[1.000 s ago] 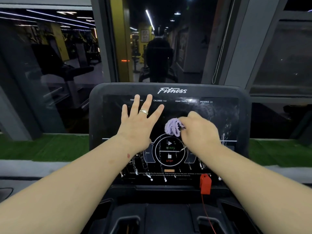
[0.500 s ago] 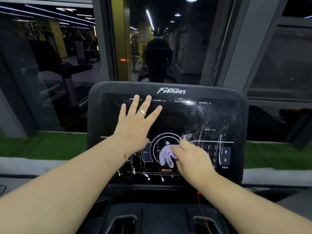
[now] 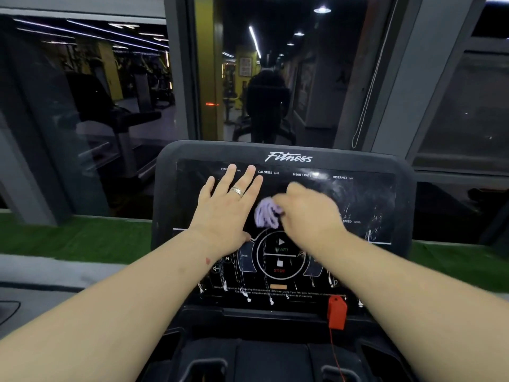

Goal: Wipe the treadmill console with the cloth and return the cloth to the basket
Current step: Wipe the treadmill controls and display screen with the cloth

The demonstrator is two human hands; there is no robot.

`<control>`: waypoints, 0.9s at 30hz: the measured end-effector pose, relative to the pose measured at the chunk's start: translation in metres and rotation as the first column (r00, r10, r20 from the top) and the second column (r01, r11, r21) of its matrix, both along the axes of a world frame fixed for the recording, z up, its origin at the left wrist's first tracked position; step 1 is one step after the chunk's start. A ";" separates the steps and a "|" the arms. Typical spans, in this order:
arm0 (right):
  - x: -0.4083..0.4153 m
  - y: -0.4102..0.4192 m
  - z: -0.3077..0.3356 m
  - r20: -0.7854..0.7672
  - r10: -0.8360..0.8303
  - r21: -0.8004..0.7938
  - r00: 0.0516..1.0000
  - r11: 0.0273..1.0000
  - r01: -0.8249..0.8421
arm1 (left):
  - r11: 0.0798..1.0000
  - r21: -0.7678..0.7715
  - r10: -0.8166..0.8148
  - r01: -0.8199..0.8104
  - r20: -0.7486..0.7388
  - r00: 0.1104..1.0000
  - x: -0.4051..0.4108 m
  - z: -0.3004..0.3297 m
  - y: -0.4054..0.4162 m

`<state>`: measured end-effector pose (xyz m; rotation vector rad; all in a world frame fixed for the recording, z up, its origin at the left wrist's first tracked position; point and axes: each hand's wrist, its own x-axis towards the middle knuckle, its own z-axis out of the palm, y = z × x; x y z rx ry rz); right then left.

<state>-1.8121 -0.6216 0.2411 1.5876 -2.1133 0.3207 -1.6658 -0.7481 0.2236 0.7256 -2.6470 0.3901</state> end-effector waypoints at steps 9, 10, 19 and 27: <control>0.009 0.024 -0.034 -0.054 0.084 0.123 0.995 0.989 -0.077 | 1.000 -0.023 0.009 -0.009 0.002 1.000 0.003 -0.004 0.001; -0.002 0.028 -0.026 -0.059 0.059 0.091 0.997 0.994 -0.053 | 1.000 -0.018 0.015 -0.015 0.008 1.000 0.003 -0.003 0.003; -0.012 0.056 -0.051 0.000 -0.031 -0.028 1.000 0.999 0.031 | 1.000 -0.014 0.009 -0.010 -0.040 0.999 -0.029 0.024 0.028; -0.031 0.064 -0.058 0.170 -0.153 -0.189 0.973 0.965 0.184 | 0.997 -0.021 -0.073 0.073 0.004 0.997 -0.078 0.044 0.036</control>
